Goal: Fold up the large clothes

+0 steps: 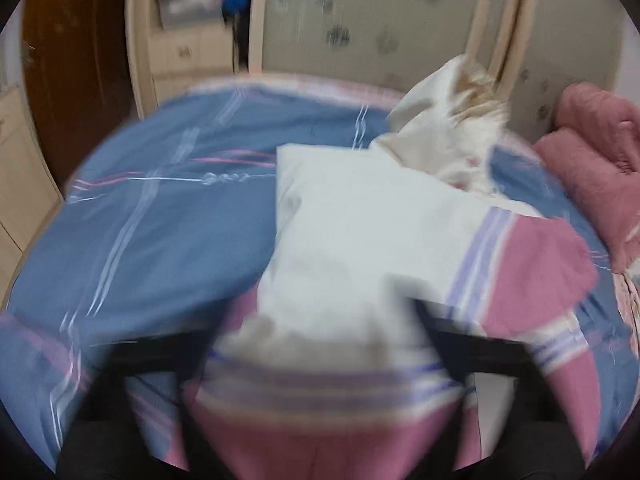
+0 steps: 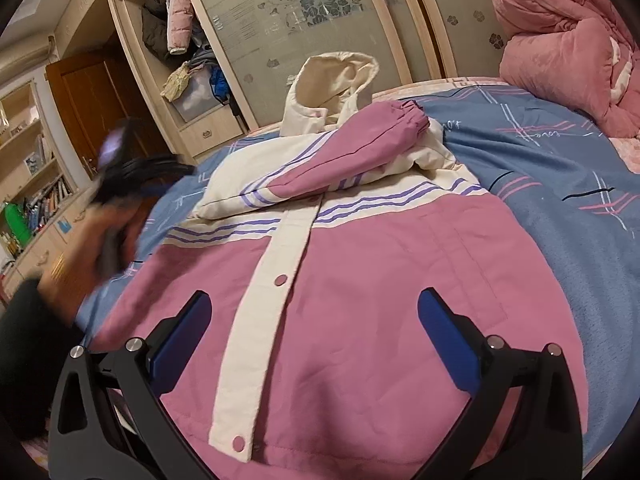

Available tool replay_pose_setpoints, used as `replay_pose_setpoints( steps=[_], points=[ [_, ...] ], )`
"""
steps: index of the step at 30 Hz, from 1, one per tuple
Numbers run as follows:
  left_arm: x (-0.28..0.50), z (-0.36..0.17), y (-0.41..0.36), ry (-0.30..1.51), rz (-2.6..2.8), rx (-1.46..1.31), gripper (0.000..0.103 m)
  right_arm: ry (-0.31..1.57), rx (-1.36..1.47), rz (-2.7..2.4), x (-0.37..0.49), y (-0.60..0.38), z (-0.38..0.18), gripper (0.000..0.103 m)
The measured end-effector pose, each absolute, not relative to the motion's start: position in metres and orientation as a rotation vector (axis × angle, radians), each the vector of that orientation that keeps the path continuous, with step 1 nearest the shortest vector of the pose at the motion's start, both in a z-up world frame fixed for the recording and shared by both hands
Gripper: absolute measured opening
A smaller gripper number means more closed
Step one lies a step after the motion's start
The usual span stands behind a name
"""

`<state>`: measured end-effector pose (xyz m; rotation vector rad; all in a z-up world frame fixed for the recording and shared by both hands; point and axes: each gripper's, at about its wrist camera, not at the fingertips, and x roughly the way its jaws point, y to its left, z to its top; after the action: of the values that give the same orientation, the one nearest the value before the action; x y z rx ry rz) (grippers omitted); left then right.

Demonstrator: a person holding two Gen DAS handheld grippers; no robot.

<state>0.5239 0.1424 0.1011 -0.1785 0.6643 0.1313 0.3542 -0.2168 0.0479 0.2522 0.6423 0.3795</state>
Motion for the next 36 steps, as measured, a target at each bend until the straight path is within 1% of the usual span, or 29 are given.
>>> replay_pose_setpoints(
  steps=[2, 6, 10, 14, 17, 19, 20, 23, 24, 26, 29, 33, 36],
  points=[
    [0.477, 0.103, 0.124, 0.547, 0.079, -0.178, 0.101, 0.642, 0.244, 0.365, 0.356, -0.215, 0.045, 0.102],
    [0.42, 0.098, 0.089, 0.434, 0.016, -0.089, 0.101, 0.64, 0.209, 0.334, 0.357, -0.21, 0.039, 0.102],
    [0.401, 0.099, 0.061, 0.432, -0.061, -0.021, 0.101, 0.562, 0.143, 0.309, 0.356, -0.202, 0.048, 0.102],
    [0.396, 0.094, 0.047, 0.444, -0.041, 0.048, 0.101, 0.52, 0.131, 0.306, 0.398, -0.192, 0.088, 0.102],
    [0.395, 0.094, 0.053, 0.453, -0.039, 0.011, 0.101, 0.53, 0.139, 0.331, 0.488, -0.171, 0.131, 0.102],
    [0.396, 0.095, 0.062, 0.466, -0.041, -0.036, 0.101, 0.562, 0.173, 0.334, 0.554, -0.157, 0.147, 0.102],
    [0.397, 0.096, 0.069, 0.481, -0.04, -0.069, 0.101, 0.579, 0.18, 0.334, 0.582, -0.151, 0.151, 0.102],
    [0.395, 0.095, 0.087, 0.498, -0.037, -0.118, 0.101, 0.65, 0.196, 0.288, 0.701, -0.134, 0.157, 0.101],
    [0.393, 0.096, 0.094, 0.497, -0.03, -0.119, 0.101, 0.67, 0.207, 0.273, 0.726, -0.132, 0.155, 0.101],
    [0.391, 0.097, 0.103, 0.497, -0.017, -0.116, 0.101, 0.73, 0.249, 0.243, 0.782, -0.132, 0.143, 0.094],
    [0.387, 0.1, 0.12, 0.498, -0.001, -0.126, 0.101, 0.787, 0.305, 0.175, 0.854, -0.136, 0.12, 0.093],
    [0.383, 0.098, 0.139, 0.515, -0.001, -0.171, 0.101, 0.833, 0.332, 0.143, 0.908, -0.136, 0.101, 0.093],
    [0.387, 0.091, 0.148, 0.556, -0.003, -0.205, 0.101, 0.849, 0.357, 0.097, 0.932, -0.139, 0.084, 0.093]
  ],
)
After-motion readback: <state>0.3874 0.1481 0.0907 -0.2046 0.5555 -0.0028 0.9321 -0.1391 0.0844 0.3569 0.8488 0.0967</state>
